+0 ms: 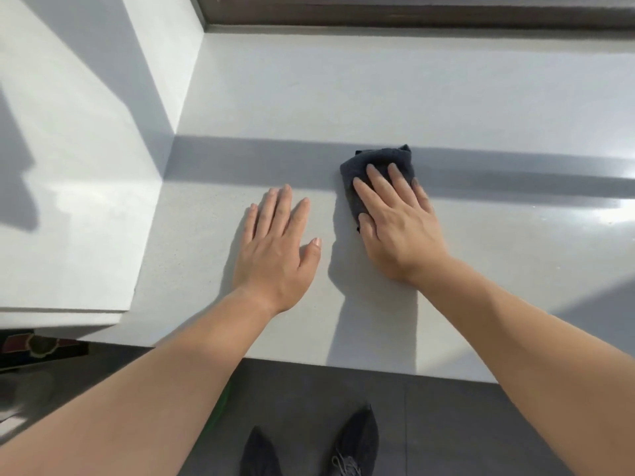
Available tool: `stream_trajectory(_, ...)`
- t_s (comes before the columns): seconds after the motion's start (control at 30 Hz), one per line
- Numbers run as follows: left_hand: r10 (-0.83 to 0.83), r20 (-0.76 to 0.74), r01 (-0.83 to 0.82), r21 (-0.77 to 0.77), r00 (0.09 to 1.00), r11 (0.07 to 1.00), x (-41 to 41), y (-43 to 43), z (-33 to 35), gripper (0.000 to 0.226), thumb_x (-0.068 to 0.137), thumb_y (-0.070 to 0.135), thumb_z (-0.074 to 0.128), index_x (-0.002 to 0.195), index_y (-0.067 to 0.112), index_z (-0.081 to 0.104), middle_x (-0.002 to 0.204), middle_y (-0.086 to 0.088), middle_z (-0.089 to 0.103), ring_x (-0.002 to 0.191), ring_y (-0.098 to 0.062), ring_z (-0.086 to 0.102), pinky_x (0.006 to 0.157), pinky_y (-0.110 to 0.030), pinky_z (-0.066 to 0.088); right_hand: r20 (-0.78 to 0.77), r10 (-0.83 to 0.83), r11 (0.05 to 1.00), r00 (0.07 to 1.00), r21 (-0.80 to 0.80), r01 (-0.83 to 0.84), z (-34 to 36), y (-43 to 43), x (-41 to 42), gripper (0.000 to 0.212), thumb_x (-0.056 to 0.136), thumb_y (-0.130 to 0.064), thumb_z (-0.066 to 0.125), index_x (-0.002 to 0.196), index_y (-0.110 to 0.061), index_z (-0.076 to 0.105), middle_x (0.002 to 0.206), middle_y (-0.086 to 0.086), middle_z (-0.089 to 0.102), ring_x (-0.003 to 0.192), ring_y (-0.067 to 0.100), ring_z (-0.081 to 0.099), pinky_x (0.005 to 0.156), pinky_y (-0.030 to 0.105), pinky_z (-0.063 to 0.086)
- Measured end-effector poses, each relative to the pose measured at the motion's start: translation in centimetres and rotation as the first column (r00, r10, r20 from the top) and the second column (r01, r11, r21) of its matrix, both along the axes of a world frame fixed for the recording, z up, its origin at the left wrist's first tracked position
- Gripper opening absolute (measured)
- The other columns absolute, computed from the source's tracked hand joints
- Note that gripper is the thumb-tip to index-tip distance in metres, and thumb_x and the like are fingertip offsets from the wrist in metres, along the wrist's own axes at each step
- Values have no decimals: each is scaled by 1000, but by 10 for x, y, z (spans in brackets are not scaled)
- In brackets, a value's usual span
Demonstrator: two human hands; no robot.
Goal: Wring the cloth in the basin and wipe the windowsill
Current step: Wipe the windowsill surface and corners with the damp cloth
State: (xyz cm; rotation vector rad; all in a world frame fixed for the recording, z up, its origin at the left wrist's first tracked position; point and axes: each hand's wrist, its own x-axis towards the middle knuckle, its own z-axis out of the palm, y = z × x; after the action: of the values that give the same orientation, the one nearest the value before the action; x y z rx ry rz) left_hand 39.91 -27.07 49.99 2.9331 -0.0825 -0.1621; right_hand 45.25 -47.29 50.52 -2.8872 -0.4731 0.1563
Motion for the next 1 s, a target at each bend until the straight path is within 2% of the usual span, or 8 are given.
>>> stream_trajectory(0.2, -3, 8, 2, 53, 1000, 999, -10, -8, 0, 69, 99, 54, 15, 159, 22, 6, 167, -3, -9, 151, -16, -19, 123, -44, -8, -29, -489, 872, 872, -2, 490, 4, -61, 50, 62, 94, -38, 25, 156, -28, 23, 167, -5, 12, 154, 22, 0, 123, 49, 4)
stream_trajectory(0.27, -5, 3, 5, 42, 1000, 999, -15, -13, 1, 69, 98, 53, 15, 159, 22, 6, 167, -3, -9, 151, -16, -19, 123, -45, -8, -28, -431, 902, 902, 5, 431, 5, -33, 47, 63, 95, -38, 24, 156, -26, 22, 167, -2, 10, 154, 24, -2, 123, 49, 1)
stream_trajectory(0.43, 26, -3, -26, -21, 1000, 999, -21, -27, 13, 68, 93, 54, 24, 154, 22, 23, 167, -7, 4, 153, -20, -8, 122, -48, -9, -14, 60, 998, 998, 27, -60, 6, -11, 25, 59, 97, -40, 26, 155, -30, 28, 166, -7, 17, 154, 20, 3, 124, 42, 1)
stream_trajectory(0.53, 96, 80, -88, -103, 992, 991, 6, -37, 16, 58, 90, 50, 34, 140, 20, 36, 161, -15, 18, 151, -26, 7, 120, -47, -6, -18, -74, 996, 997, 40, 75, -1, -46, 54, 57, 98, -39, 29, 154, -34, 28, 166, -11, 15, 153, 15, 3, 124, 36, -2)
stream_trajectory(0.67, 58, 43, -51, -152, 997, 987, 89, -35, 0, 65, 96, 50, 30, 153, 20, 25, 167, -9, 2, 153, -19, -8, 122, -41, -10, -57, -483, 875, 874, -41, 482, -15, -45, 108, 57, 100, -38, 25, 156, -34, 19, 167, -9, 6, 153, 20, -5, 123, 44, -2)
stream_trajectory(0.87, -24, -30, 25, 18, 999, 1000, 139, -33, -26, 66, 98, 50, 26, 157, 25, 9, 167, -8, -8, 152, -22, -16, 121, -47, -12, -16, -23, 999, 1000, -30, 22, -23, -27, 108, 55, 101, -40, 26, 156, -37, 20, 167, -12, 8, 154, 17, -1, 124, 42, -1)
stream_trajectory(0.93, -48, -6, 48, 62, 999, 997, 135, -39, -31, 68, 96, 54, 23, 156, 24, 7, 167, -10, -8, 152, -24, -16, 121, -48, -12, -13, -112, 994, 994, -19, 111, -25, -56, 122, 54, 101, -38, 28, 155, -37, 23, 166, -12, 11, 154, 16, 1, 124, 41, 1)
stream_trajectory(1.0, -45, 7, 44, 65, 999, 997, 132, -45, -35, 70, 94, 56, 19, 155, 24, 6, 166, -10, -8, 152, -25, -16, 121, -49, -11, -14, -361, 932, 933, 25, 361, -25, -81, 138, 54, 101, -35, 30, 155, -35, 26, 167, -8, 13, 154, 19, 3, 124, 43, 2)
